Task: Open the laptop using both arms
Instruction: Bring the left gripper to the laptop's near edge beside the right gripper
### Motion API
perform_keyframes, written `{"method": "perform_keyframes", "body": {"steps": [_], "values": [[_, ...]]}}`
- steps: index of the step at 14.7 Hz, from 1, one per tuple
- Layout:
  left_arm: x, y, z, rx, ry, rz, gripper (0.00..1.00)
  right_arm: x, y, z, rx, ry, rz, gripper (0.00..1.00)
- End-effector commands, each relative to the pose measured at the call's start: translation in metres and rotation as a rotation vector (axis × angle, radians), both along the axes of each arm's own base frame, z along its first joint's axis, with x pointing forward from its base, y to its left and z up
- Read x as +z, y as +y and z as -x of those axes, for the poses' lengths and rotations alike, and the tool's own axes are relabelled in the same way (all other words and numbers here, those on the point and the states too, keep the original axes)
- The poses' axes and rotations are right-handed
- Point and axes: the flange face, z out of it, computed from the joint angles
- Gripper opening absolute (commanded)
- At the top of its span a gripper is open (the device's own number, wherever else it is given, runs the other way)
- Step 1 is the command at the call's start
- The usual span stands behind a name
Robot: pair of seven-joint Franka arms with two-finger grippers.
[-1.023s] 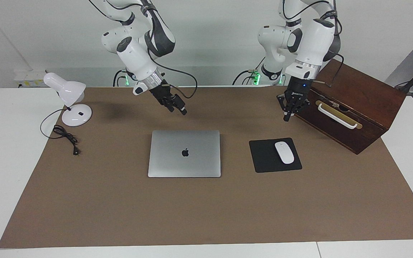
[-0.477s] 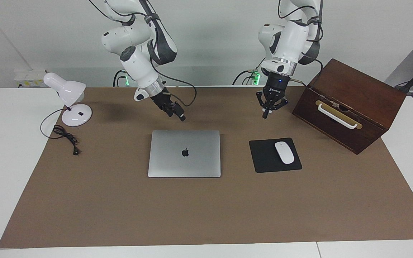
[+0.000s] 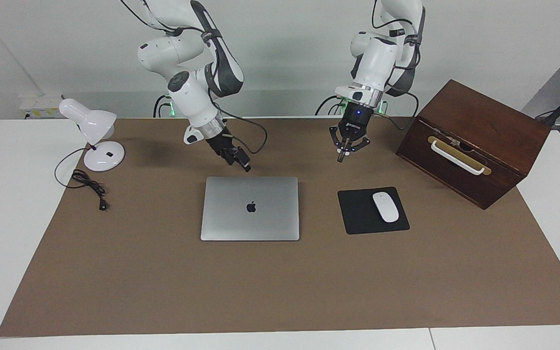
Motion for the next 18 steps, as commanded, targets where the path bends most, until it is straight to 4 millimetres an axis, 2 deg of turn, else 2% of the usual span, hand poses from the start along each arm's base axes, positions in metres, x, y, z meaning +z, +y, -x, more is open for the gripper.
{"method": "perform_keyframes", "body": {"steps": [1, 5, 11, 15, 18], "values": [[-0.026, -0.014, 0.012, -0.044, -0.038, -0.004, 0.0, 0.001, 0.002, -0.003, 0.015, -0.025, -0.001, 1.0], [-0.064, -0.041, 0.027, -0.102, -0.071, -0.014, 0.0, 0.001, 0.003, -0.002, 0.017, -0.024, -0.002, 1.0], [-0.08, -0.06, 0.04, -0.148, -0.084, -0.017, 0.0, 0.001, 0.008, 0.001, 0.027, -0.022, -0.003, 1.0], [-0.107, -0.074, 0.047, -0.178, -0.089, -0.034, 0.0, 0.0, 0.007, 0.001, 0.027, -0.021, -0.002, 1.0], [-0.112, -0.077, 0.043, -0.179, -0.085, -0.039, 0.0, 0.001, 0.007, 0.001, 0.027, -0.022, -0.004, 1.0]]}}
